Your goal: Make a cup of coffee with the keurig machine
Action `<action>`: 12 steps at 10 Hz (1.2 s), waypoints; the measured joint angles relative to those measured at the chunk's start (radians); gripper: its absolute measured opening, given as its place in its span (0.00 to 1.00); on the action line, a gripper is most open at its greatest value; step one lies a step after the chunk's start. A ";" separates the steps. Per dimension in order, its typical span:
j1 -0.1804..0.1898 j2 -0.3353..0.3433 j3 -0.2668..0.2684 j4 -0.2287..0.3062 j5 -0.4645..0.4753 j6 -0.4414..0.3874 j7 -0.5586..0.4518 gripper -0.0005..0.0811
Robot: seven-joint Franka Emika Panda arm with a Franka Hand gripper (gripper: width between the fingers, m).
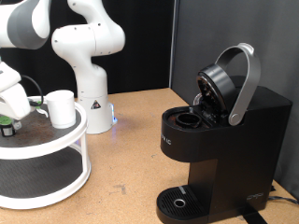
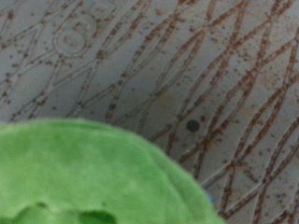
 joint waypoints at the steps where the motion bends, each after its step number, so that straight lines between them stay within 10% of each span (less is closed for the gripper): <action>1: 0.000 0.000 -0.001 0.000 0.005 0.000 -0.007 0.85; 3: 0.000 0.000 -0.004 0.001 0.007 0.000 -0.012 0.59; 12: -0.004 -0.145 0.034 0.072 0.081 -0.204 0.064 0.59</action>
